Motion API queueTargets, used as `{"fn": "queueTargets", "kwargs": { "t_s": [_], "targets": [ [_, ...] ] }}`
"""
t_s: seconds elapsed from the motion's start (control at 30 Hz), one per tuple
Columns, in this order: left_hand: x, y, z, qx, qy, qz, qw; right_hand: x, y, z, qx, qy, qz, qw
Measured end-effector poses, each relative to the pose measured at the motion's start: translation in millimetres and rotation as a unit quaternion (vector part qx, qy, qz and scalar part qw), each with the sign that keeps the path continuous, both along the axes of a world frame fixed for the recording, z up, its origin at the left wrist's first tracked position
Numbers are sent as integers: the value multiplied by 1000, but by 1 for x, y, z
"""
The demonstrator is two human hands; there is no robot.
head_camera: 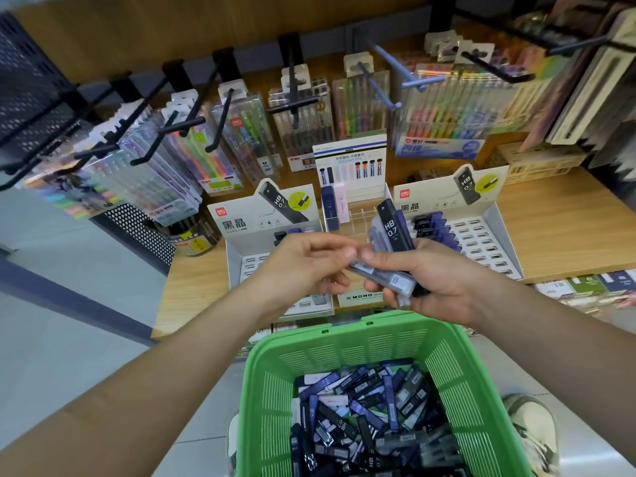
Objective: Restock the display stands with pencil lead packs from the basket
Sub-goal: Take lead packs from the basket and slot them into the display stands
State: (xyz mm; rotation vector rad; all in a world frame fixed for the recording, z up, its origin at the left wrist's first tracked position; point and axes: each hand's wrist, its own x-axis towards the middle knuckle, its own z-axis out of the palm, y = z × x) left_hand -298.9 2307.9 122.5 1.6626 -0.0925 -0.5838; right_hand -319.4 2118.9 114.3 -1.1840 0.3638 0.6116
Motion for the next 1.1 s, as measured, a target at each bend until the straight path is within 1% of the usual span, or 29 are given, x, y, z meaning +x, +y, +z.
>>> {"fn": "queueTargets", "kwargs": {
  "t_s": [0.07,0.13,0.2,0.3,0.4,0.5,0.57,0.6,0.67,0.73,0.8,0.87,0.97,1.03,1.1],
  "targets": [
    [-7,-5,5,25,-20,-26,999,-1,3,0,-10,0,12,1000],
    [-7,-5,7,63,-52,-26,996,-1,4,-2,-4,15,17,1000],
    [-5,-1,9,78,-73,-17,994,0,4,-3,11,25,20,999],
    [-1,7,10,96,-90,12,991,4,4,-1,52,39,-24,998],
    [-4,6,6,88,-66,50,993,7,8,4,96,15,-69,993],
    [-12,-4,-1,37,-21,55,998,5,16,7,120,-25,-68,990],
    [-15,-9,-2,22,6,25,999,5,20,5,99,-34,-83,991],
    [-16,-10,-2,36,7,8,999,5,20,4,74,-37,-90,992],
    [-15,-10,-2,85,-27,-1,996,5,19,0,11,-45,-84,995],
    [-12,-7,-1,99,-56,37,993,4,16,-3,-56,-63,-54,995],
    [-8,-5,1,65,-53,79,993,3,13,-4,-108,-85,-4,991],
    [-5,-5,2,46,-50,64,996,0,12,-6,-118,-105,48,986],
    [-5,-11,5,93,-71,4,993,-4,7,-7,-106,-113,90,984],
    [-3,-15,8,110,-92,3,990,-6,-2,-5,-104,-90,95,986],
    [3,-19,13,110,-121,25,986,-4,-15,-1,-102,-51,58,992]
  ]
}}
